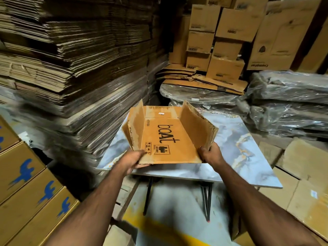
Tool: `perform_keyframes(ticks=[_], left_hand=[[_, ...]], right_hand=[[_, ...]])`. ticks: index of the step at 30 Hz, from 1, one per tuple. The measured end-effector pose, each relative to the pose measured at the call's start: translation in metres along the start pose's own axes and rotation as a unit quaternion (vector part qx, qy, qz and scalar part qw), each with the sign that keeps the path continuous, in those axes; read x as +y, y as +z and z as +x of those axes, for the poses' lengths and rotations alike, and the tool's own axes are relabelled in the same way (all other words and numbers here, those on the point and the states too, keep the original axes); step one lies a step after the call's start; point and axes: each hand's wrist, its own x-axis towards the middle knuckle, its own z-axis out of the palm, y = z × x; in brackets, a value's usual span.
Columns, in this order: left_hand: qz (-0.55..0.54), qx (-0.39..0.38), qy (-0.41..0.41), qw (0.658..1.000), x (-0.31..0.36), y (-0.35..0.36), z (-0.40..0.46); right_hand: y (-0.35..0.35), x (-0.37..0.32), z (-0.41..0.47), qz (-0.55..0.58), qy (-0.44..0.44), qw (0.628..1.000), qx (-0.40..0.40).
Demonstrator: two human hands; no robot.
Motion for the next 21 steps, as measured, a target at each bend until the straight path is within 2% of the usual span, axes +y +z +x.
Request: perform_keyframes(ticks=[3, 6, 9, 15, 21], left_hand=[[0.091, 0.086, 0.048, 0.991, -0.013, 0.006, 0.011], [0.096, 0.104, 0.115, 0.983, -0.005, 0.024, 0.004], [0.093, 0.080, 0.150, 0.981, 0.012, 0.050, 0.003], [0.097, 0.020, 0.166, 0.981, 0.042, 0.121, 0.021], [0.105, -0.046, 0.174, 0.978, 0.046, 0.222, 0.027]], right_hand=[[-0.004, -0.007, -0.012, -0.020, -0.047, 0.999, 0.019], [-0.021, -0.011, -0.012, -0.040, -0.076, 0.995, 0.041], [-0.049, -0.014, -0.015, -0.049, -0.090, 0.991, 0.085], [-0.115, -0.006, -0.016, -0.054, -0.089, 0.978, 0.182], [-0.189, 0.043, -0.012, -0.042, -0.048, 0.962, 0.266]])
